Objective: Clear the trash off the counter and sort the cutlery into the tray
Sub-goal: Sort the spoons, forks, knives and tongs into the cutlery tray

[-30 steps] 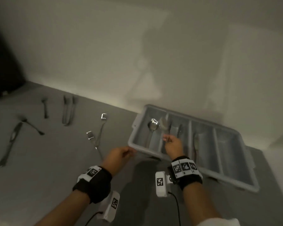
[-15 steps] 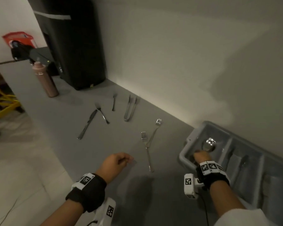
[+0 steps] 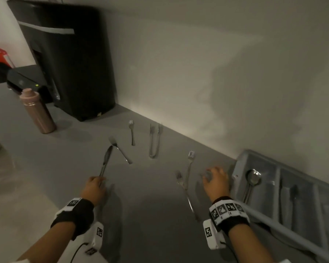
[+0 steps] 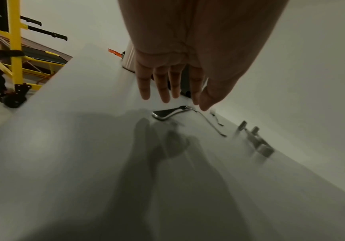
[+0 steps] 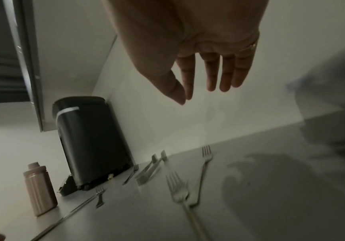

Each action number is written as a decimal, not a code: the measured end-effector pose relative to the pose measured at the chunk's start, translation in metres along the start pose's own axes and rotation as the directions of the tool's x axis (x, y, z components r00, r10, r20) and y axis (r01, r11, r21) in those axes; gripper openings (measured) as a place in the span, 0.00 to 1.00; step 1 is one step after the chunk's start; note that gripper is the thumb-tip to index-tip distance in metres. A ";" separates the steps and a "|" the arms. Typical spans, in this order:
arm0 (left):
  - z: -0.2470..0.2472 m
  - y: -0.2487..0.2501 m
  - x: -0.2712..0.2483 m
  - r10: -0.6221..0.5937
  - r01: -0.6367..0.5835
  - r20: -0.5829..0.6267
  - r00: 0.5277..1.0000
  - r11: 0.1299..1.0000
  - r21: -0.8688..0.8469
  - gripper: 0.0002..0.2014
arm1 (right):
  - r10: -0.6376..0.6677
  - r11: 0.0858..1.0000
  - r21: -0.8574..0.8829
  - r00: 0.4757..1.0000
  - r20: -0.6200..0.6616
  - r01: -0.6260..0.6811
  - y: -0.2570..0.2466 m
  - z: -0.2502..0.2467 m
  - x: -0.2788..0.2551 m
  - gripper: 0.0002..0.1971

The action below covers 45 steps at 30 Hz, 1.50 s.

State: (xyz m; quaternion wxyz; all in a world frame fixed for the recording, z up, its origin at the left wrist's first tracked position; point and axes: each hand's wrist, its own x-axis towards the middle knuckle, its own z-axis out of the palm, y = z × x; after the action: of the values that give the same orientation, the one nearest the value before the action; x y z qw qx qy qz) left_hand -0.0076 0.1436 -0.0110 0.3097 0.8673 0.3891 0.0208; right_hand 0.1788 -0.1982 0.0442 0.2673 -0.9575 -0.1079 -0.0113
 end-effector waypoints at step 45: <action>0.119 0.240 -0.076 0.742 -0.594 0.284 0.608 0.662 -0.458 0.09 | 0.711 0.695 0.581 0.530 -0.463 -0.425 0.148 -0.117 -0.168 0.05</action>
State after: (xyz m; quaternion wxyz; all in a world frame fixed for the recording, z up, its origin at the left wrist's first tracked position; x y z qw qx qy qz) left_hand 0.1314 -0.0923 0.0416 0.4943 0.8672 -0.0595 -0.0013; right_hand 0.0505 -0.4156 0.0561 0.4637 -0.7921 0.3195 -0.2353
